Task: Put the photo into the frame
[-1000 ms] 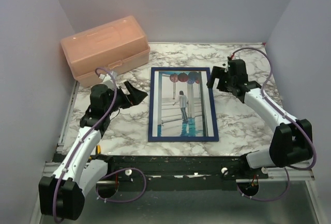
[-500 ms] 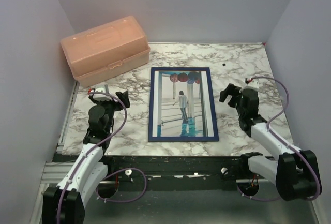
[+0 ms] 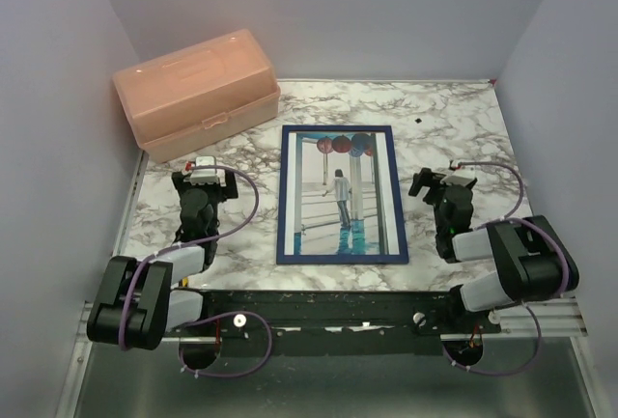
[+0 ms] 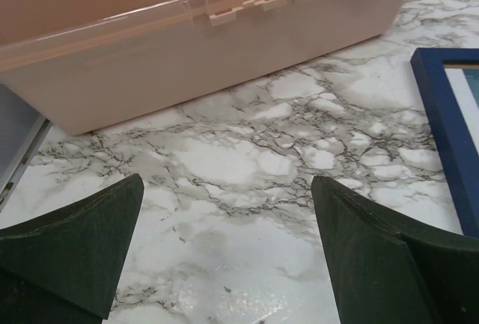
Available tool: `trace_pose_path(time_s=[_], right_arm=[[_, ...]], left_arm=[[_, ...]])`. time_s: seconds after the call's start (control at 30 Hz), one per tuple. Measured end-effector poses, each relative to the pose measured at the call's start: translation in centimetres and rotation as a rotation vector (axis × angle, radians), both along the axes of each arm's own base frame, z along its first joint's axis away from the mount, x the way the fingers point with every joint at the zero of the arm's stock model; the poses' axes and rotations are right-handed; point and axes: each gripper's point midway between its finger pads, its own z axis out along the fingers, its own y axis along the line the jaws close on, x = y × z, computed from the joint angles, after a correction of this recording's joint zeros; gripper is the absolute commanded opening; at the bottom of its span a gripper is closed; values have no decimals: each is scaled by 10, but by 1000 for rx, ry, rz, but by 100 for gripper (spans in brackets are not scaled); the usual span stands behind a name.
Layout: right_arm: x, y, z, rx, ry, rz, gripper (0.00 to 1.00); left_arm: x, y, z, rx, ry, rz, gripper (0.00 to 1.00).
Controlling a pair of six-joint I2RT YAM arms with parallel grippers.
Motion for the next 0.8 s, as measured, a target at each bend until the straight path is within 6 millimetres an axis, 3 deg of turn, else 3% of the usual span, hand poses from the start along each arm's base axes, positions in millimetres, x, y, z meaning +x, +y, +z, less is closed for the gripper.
trace_pose_path(time_s=[0.13, 0.2, 0.47, 0.8], right_arm=[[22, -2, 1, -21, -50, -15, 100], [22, -4, -8, -30, -25, -19, 100], [27, -6, 8, -33, -94, -36, 100], [28, -7, 12, -35, -110, -39, 100]], left_arm=[[8, 15, -1, 10, -12, 53, 98], [11, 19, 4, 6, -42, 67, 99], [13, 24, 10, -3, -75, 96, 99], [13, 26, 15, -7, -95, 110, 99]])
